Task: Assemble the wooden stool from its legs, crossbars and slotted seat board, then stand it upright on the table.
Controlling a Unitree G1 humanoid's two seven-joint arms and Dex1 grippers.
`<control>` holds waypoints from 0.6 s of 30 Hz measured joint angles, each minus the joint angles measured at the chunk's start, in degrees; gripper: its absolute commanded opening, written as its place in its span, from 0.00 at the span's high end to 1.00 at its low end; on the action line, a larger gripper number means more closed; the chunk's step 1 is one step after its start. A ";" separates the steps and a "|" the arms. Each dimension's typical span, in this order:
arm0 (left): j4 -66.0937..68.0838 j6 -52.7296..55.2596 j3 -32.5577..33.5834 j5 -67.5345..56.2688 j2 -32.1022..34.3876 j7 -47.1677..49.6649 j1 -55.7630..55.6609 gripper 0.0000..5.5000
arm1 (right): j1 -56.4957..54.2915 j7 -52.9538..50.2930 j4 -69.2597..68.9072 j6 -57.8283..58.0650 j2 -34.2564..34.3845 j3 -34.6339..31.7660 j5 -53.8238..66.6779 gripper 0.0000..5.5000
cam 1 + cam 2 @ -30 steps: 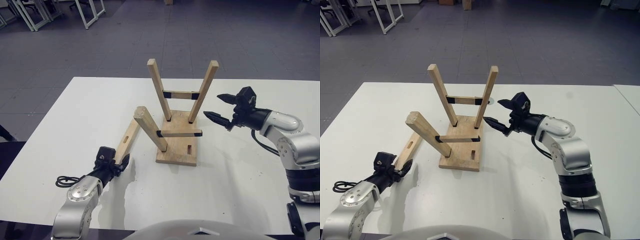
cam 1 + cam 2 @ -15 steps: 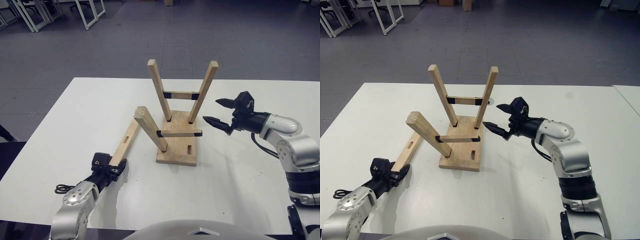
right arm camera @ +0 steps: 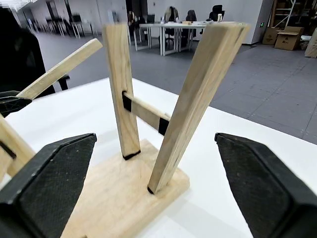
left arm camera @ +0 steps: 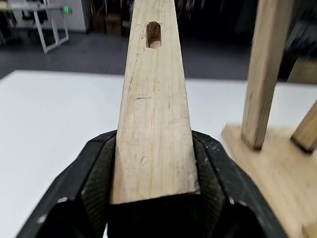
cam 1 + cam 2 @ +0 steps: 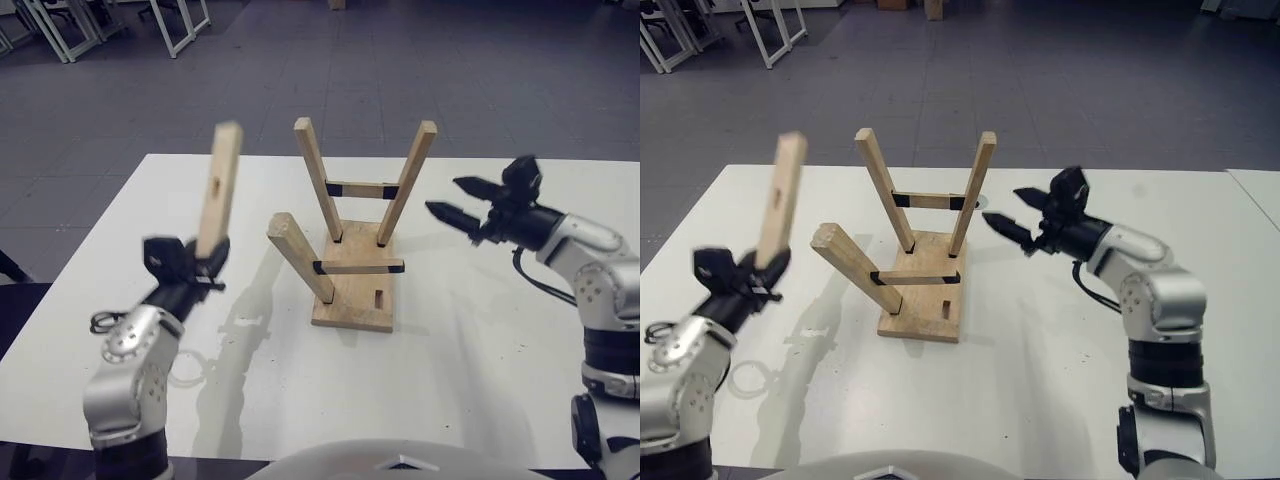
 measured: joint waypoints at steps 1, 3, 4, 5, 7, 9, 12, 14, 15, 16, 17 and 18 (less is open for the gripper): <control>-0.55 -0.94 0.87 -0.92 0.86 -0.35 -2.41 0.63 | -1.62 -0.41 0.62 1.46 0.19 -1.55 2.06 0.20; -1.10 -0.58 2.78 -5.04 4.32 -1.56 -9.13 0.63 | -5.89 -2.42 2.21 6.95 1.41 -5.61 8.85 0.20; -1.47 1.25 3.09 -8.24 6.36 -2.33 -12.59 0.63 | -8.24 -3.73 2.64 9.61 2.31 -7.39 12.30 0.20; -2.39 4.02 3.30 -12.62 8.40 -3.44 -16.10 0.63 | -10.66 -4.93 2.86 11.97 3.32 -8.67 15.89 0.20; -3.69 9.97 3.03 -22.05 11.12 -4.61 -20.38 0.63 | -13.51 -7.20 3.11 15.37 4.84 -10.42 21.34 0.13; -3.82 15.06 2.74 -31.69 12.54 -4.64 -23.33 0.63 | -15.20 -9.09 3.44 17.89 6.46 -11.39 26.05 0.08; -2.19 20.50 1.82 -48.96 13.20 -4.13 -27.10 0.63 | -17.69 -10.71 3.76 21.95 9.57 -11.60 35.01 0.00; -0.35 23.37 -0.52 -58.78 14.38 -3.98 -30.20 0.63 | -19.52 -11.90 3.83 24.68 12.21 -10.93 43.77 0.00; 0.26 23.69 -1.52 -61.31 14.55 -3.88 -30.98 0.63 | -19.98 -12.70 3.53 25.49 12.99 -10.22 46.98 0.00; 1.06 24.09 -2.43 -63.21 14.91 -3.73 -31.20 0.63 | -20.13 -13.66 3.36 25.94 13.45 -9.75 49.63 0.00; 1.77 24.78 -3.55 -64.96 15.23 -3.51 -31.22 0.63 | -20.27 -14.96 3.35 26.29 14.18 -8.96 52.62 0.00; 1.98 25.13 -4.36 -65.90 15.33 -3.41 -31.22 0.63 | -20.27 -15.47 3.38 26.32 14.29 -8.43 54.06 0.00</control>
